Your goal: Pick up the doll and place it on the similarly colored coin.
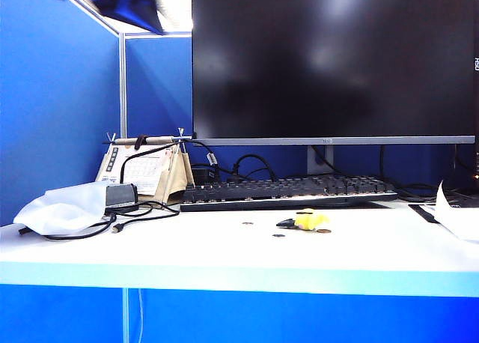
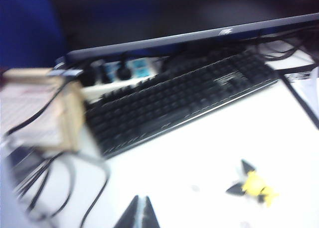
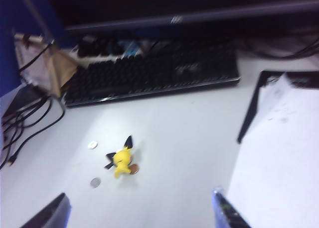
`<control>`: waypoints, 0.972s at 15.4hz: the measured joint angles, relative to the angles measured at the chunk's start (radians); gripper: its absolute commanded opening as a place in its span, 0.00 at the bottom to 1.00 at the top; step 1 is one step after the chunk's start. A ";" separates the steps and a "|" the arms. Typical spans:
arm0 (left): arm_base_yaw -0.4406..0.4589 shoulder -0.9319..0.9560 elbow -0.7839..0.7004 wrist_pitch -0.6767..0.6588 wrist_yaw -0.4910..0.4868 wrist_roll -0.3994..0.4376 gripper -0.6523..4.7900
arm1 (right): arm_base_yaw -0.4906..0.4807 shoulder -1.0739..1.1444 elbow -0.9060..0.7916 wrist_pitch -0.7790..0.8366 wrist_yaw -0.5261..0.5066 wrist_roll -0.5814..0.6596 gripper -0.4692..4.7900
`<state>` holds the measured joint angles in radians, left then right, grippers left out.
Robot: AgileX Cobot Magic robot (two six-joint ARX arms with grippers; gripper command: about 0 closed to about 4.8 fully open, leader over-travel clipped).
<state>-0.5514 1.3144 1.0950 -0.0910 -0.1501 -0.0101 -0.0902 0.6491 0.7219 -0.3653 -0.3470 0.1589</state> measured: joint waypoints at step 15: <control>-0.006 -0.503 -0.816 0.161 -0.200 -0.232 0.11 | 0.004 -0.622 -0.326 -0.174 0.347 0.182 0.79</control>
<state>-0.5571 0.8116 0.2790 0.0696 -0.3504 -0.2420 -0.0860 0.0269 0.3958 -0.5392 -0.0002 0.3412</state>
